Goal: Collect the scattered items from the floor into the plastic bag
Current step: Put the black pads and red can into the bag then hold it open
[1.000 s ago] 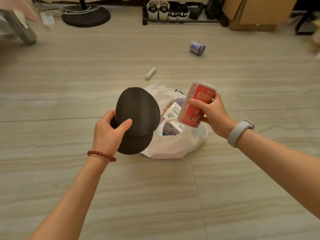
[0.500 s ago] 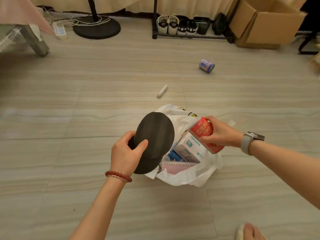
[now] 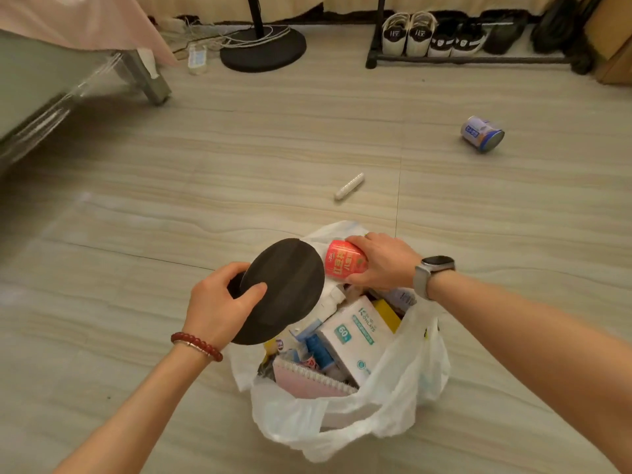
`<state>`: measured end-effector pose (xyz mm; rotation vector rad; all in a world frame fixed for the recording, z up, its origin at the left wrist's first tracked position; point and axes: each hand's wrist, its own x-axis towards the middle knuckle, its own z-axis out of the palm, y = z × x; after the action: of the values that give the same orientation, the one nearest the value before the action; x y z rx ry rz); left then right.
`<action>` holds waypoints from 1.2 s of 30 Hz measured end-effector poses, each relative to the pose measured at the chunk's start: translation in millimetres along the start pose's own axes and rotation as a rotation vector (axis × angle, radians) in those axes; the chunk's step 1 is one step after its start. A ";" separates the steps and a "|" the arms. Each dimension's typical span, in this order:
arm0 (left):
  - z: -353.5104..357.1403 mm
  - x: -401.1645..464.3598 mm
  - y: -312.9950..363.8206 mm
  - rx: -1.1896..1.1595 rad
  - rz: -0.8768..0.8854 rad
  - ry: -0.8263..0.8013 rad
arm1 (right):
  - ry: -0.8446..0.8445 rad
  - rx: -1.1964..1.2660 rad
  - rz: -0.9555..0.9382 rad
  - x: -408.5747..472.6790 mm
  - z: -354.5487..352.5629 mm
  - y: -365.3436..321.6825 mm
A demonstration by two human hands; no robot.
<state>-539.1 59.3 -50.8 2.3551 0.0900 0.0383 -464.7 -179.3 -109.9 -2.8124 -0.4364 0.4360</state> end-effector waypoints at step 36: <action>29.4 -7.0 3.9 -0.411 0.012 -0.051 | -0.138 0.057 0.217 -58.6 11.2 47.0</action>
<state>-544.2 35.3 -68.9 1.9445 0.0386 0.0018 -509.8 -239.5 -119.5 -2.7945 -0.1419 0.6799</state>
